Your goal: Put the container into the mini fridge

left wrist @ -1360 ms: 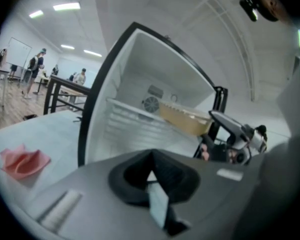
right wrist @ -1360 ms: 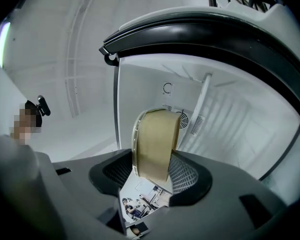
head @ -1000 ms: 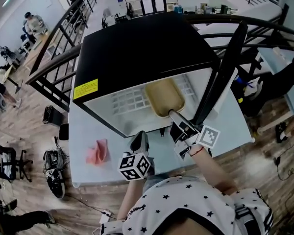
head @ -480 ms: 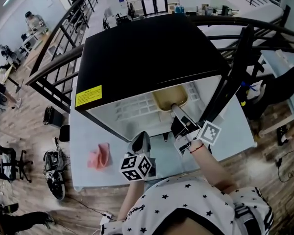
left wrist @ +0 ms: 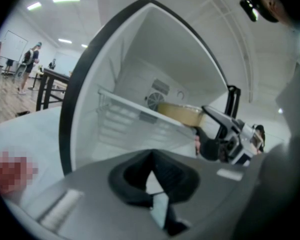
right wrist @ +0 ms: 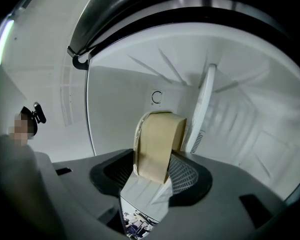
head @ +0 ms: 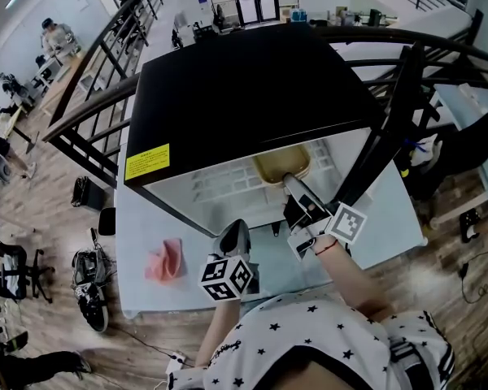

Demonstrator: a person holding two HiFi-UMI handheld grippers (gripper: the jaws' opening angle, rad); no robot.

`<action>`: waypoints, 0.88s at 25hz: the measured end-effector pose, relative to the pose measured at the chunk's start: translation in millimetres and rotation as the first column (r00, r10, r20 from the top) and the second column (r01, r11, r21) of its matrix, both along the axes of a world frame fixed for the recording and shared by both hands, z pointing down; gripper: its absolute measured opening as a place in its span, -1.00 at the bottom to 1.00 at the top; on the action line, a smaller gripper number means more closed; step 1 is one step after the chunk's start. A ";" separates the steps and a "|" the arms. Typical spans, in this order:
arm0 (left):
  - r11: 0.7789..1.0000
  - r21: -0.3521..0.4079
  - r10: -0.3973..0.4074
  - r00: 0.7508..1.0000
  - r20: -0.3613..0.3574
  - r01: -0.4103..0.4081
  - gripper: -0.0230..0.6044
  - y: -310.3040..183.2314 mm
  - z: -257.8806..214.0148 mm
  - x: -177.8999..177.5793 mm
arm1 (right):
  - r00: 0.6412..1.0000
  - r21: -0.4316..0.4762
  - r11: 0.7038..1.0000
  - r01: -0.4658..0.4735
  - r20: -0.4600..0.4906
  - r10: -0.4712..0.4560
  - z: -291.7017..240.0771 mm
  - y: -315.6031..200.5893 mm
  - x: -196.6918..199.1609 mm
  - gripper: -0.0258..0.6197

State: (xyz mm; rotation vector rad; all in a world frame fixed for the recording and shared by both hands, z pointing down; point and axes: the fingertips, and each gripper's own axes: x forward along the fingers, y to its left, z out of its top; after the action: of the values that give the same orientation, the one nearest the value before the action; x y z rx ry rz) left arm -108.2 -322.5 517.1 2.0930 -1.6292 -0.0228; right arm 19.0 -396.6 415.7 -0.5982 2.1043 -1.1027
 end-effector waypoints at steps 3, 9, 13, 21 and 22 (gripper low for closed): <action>1.000 -0.002 0.002 1.000 0.001 -0.002 -0.91 1.9 0.5 0.3 | 1.000 -0.005 1.000 -0.008 0.007 0.009 0.9 1.6 3.1 -0.25; 1.000 -0.007 0.003 1.000 -0.001 -0.003 -0.91 6.3 0.9 0.4 | 0.999 0.002 1.000 -0.022 -0.033 0.022 2.3 5.1 4.7 -0.24; 1.000 -0.006 0.010 1.000 0.001 -0.010 -0.91 11.0 -0.1 3.1 | 0.997 -0.009 0.999 -0.032 -0.065 0.031 6.5 8.4 6.1 -0.19; 1.000 -0.006 0.018 1.000 0.004 -0.018 -0.91 18.0 1.7 11.7 | 0.995 -0.047 0.998 -0.042 -0.087 0.038 20.2 13.5 16.4 -0.15; 1.000 -0.006 0.020 1.000 0.005 -0.020 -0.91 19.6 1.2 14.1 | 0.995 -0.050 0.998 -0.040 -0.089 0.036 21.0 15.7 18.0 -0.15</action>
State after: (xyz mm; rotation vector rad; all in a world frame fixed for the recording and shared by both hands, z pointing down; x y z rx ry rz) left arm -94.1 -302.9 518.3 2.1064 -1.6099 -0.0065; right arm 37.0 -381.0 436.7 -0.7209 2.1358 -1.1313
